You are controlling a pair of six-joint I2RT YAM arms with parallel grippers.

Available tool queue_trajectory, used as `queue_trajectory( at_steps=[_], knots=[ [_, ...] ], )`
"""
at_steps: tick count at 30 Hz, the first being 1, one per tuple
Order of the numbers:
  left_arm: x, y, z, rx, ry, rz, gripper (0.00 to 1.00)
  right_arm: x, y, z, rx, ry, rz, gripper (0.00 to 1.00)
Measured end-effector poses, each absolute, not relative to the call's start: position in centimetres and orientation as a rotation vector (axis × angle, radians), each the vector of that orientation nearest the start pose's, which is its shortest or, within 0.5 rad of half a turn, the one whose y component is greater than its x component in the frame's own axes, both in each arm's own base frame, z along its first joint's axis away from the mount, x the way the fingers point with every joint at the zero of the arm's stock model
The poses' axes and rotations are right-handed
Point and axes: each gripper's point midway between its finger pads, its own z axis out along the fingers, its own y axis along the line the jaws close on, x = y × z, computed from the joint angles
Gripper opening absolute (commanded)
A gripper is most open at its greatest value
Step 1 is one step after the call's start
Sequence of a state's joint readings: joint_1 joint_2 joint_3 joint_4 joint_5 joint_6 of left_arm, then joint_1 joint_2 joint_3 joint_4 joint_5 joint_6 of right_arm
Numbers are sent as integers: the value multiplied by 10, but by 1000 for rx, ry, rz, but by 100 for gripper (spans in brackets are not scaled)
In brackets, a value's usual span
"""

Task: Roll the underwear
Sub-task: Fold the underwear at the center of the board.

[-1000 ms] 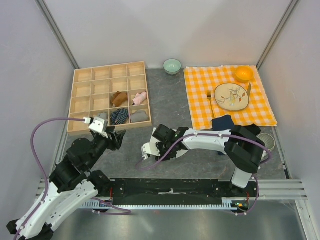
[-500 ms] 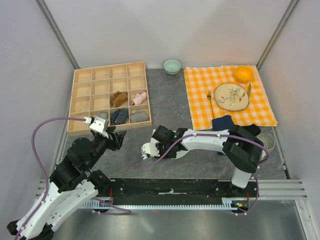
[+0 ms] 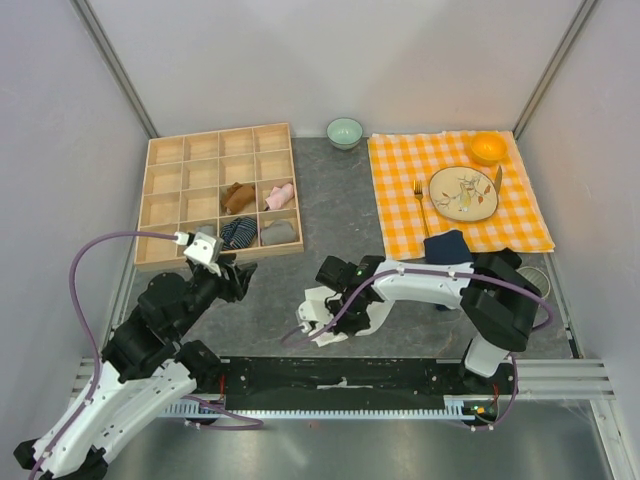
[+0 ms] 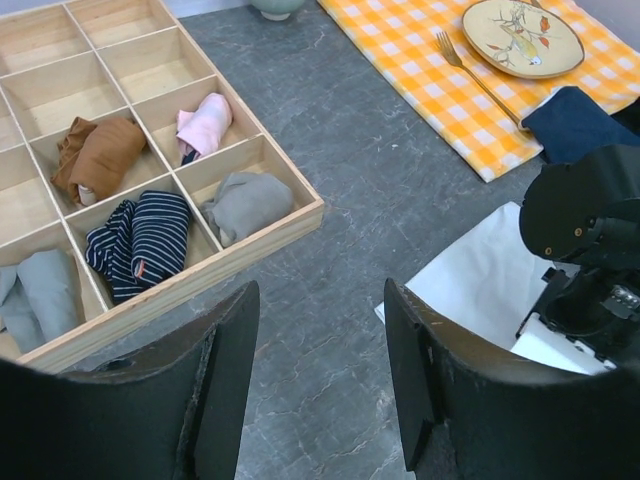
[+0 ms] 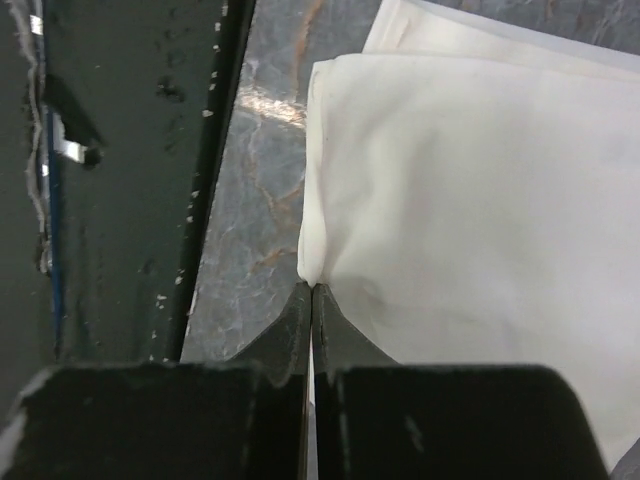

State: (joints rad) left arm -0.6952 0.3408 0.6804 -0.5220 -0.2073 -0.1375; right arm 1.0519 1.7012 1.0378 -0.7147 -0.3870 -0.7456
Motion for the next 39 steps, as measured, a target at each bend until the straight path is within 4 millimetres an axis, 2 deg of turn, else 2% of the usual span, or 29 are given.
queue_trajectory(
  at_steps=[5, 9, 16, 32, 39],
  knots=[
    [187, -119, 252, 350, 1746, -431, 59, 111, 272, 31, -2351, 1827, 664, 0],
    [186, -120, 252, 357, 1748, -438, 59, 125, 270, 43, -2310, 1864, 678, 0],
    [186, -121, 251, 360, 1749, -441, 59, 151, 284, 63, -2287, 1844, 684, 1],
    [187, -122, 250, 364, 1755, -442, 59, 201, 295, 52, -2273, 1932, 670, 1],
    [187, -122, 249, 366, 1759, -441, 59, 217, 292, 41, -2250, 1981, 664, 3]
  ],
)
